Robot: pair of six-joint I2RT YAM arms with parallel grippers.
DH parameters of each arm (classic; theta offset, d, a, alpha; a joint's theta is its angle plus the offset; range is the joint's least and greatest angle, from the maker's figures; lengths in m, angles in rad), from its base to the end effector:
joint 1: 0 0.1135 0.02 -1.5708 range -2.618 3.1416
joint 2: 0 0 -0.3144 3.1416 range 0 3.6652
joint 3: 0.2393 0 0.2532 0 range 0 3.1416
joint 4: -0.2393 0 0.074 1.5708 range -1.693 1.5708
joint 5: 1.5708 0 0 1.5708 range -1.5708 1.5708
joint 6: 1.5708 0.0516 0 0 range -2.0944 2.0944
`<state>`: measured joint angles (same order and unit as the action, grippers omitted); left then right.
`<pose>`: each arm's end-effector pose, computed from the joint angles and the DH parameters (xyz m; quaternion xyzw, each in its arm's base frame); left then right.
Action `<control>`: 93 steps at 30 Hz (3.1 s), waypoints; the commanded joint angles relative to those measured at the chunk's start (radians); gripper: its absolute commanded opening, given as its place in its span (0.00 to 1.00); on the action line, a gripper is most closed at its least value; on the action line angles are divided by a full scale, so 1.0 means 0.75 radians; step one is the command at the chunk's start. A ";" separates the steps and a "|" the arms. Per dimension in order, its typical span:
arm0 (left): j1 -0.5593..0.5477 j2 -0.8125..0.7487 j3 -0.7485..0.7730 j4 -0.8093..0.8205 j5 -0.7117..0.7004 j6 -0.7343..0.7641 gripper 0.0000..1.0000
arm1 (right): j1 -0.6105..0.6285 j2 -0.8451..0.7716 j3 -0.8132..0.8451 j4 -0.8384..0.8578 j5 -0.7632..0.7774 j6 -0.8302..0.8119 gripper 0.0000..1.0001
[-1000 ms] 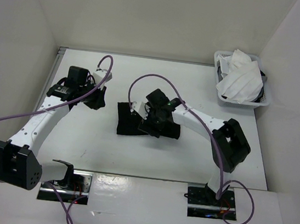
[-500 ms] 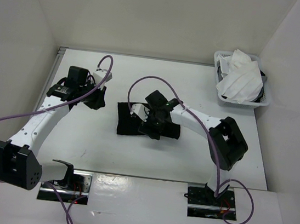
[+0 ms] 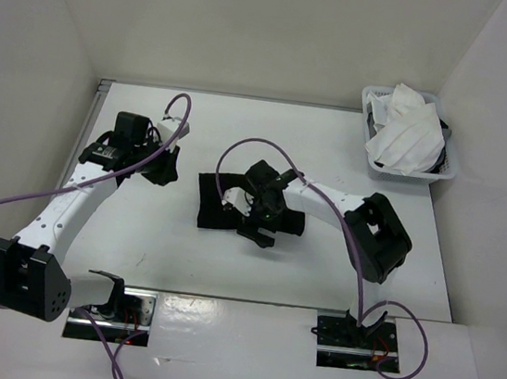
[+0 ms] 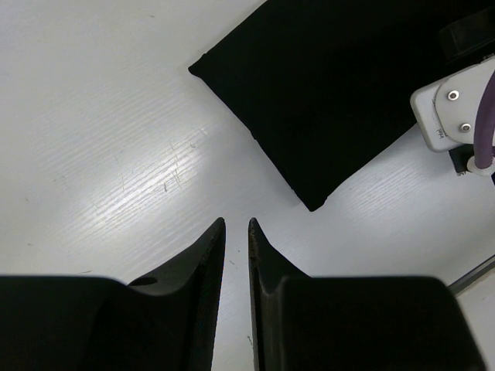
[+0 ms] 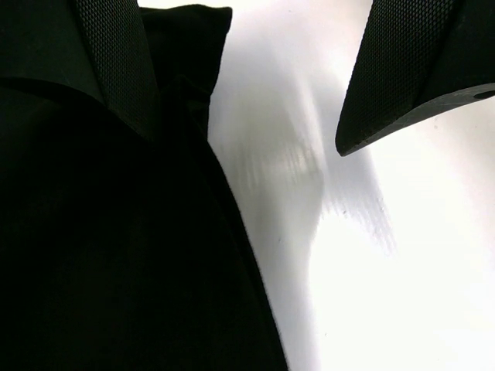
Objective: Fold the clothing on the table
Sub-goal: Fold the skirt
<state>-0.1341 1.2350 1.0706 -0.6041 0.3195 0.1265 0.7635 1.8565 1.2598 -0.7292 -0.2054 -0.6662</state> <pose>0.2528 -0.0505 0.3438 0.1797 0.8931 -0.1479 0.3849 0.2644 0.2676 0.2058 -0.6566 0.7374 0.1075 0.1164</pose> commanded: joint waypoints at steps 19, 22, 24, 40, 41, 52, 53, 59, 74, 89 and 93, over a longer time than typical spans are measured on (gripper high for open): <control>0.007 -0.021 -0.016 0.016 0.044 -0.003 0.25 | 0.078 0.006 -0.019 -0.169 -0.127 -0.032 0.94; 0.007 -0.021 -0.016 0.016 0.044 -0.003 0.25 | 0.152 0.006 -0.019 -0.210 -0.139 -0.032 0.94; 0.007 -0.021 -0.016 0.016 0.044 -0.003 0.25 | 0.193 0.006 -0.019 -0.222 -0.170 -0.032 0.94; 0.007 -0.045 -0.016 0.016 0.016 -0.003 0.25 | 0.279 -0.162 0.073 -0.194 -0.173 0.033 0.94; 0.007 -0.045 -0.016 0.016 -0.002 -0.017 0.25 | 0.265 -0.188 0.059 -0.151 -0.140 0.076 0.94; 0.021 -0.082 -0.028 0.040 -0.084 -0.056 0.31 | 0.174 -0.209 0.042 0.134 0.096 0.238 0.94; 0.021 -0.082 -0.028 0.040 -0.084 -0.056 0.32 | 0.174 -0.195 0.055 0.134 0.112 0.250 0.94; 0.021 -0.082 -0.028 0.040 -0.109 -0.068 0.62 | 0.187 -0.125 0.030 0.148 0.153 0.250 0.94; 0.021 -0.068 -0.028 0.065 -0.280 -0.107 1.00 | 0.187 0.047 0.030 0.117 0.129 0.154 0.94; 0.079 -0.043 -0.028 0.077 -0.463 -0.189 1.00 | 0.211 0.396 0.331 0.089 0.155 0.567 0.94; 0.079 -0.055 -0.028 0.077 -0.477 -0.201 1.00 | 0.181 0.443 0.441 0.105 0.210 0.761 0.94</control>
<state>-0.0776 1.1976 1.0561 -0.5682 -0.0212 -0.0006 0.9062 2.1086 1.5646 -0.6979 -0.0708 -0.2531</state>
